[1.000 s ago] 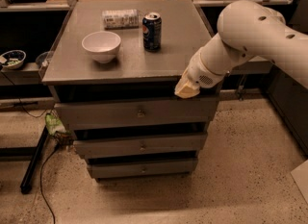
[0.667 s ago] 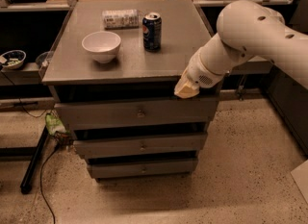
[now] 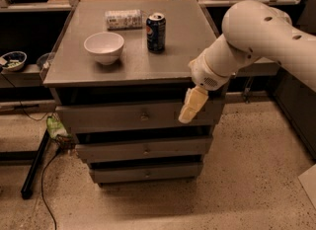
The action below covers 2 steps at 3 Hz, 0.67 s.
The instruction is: Open top drawer
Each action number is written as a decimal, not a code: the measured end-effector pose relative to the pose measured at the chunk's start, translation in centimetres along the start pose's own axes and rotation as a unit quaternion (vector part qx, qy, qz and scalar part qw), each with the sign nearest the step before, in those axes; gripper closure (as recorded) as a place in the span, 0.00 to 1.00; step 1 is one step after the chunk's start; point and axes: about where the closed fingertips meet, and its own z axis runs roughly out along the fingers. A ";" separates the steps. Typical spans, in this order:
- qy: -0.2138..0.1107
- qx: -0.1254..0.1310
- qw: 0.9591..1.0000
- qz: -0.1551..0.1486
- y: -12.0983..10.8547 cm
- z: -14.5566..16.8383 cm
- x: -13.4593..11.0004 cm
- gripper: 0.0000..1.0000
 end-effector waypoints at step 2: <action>-0.010 -0.019 1.000 -0.001 0.9 0.1 0.1 0.00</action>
Offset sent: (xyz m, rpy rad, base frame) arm -0.0140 0.0011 -0.0040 0.0415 0.0476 0.0357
